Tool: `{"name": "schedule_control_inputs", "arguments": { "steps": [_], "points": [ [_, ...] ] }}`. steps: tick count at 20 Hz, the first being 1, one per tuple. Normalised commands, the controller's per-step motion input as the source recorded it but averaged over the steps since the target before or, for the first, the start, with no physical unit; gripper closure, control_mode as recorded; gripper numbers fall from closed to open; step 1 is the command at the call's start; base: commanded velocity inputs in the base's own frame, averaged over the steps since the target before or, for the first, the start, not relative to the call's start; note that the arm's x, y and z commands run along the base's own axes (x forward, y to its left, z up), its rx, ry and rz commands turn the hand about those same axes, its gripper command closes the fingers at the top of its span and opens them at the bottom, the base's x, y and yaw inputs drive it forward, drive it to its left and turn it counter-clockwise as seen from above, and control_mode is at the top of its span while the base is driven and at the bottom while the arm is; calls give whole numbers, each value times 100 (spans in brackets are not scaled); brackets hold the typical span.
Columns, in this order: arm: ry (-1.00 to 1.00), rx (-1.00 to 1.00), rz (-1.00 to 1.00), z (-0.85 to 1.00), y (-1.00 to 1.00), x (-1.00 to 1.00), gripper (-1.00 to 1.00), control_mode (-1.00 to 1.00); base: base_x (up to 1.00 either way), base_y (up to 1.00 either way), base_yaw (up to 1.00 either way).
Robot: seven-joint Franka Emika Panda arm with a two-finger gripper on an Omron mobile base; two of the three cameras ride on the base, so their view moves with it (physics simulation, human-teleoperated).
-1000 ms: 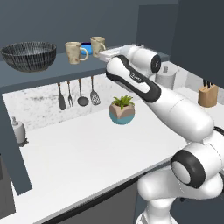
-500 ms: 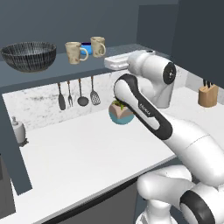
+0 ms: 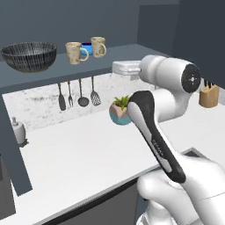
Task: Gather all objects into one cabinet and sort the glasses and bowls to opposite sides.
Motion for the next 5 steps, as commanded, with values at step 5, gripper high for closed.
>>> {"name": "schedule_control_inputs", "arguments": {
  "steps": [5],
  "points": [
    [0, 7, -4, 0, -38, -100, -100, -100, 0, 0, 0]
  ]
}}
